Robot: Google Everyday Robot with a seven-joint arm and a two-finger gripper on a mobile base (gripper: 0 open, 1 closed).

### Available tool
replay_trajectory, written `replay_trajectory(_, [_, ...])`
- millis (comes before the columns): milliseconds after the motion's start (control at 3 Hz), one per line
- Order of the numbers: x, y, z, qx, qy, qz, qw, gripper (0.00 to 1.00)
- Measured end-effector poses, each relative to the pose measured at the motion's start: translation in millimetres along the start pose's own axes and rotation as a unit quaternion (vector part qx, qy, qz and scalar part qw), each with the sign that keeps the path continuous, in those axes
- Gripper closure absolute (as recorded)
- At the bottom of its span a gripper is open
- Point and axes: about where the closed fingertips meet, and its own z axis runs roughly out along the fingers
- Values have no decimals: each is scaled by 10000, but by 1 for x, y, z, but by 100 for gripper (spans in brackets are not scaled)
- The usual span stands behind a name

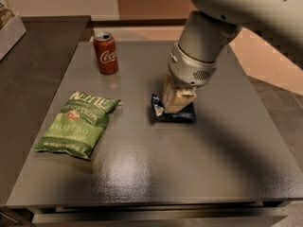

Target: Move rxbar blueberry near green jalapeno chip bag

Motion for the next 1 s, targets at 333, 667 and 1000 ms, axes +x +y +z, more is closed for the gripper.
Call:
replay_trajectory(333, [-29, -2, 14, -132, -144, -90, 9998, 100])
replay_trajectory(667, [-59, -4, 27, -244, -279, -191, 9991, 100])
replay_trajectory(1000, [-83, -12, 36, -274, -389, -201, 9987, 83])
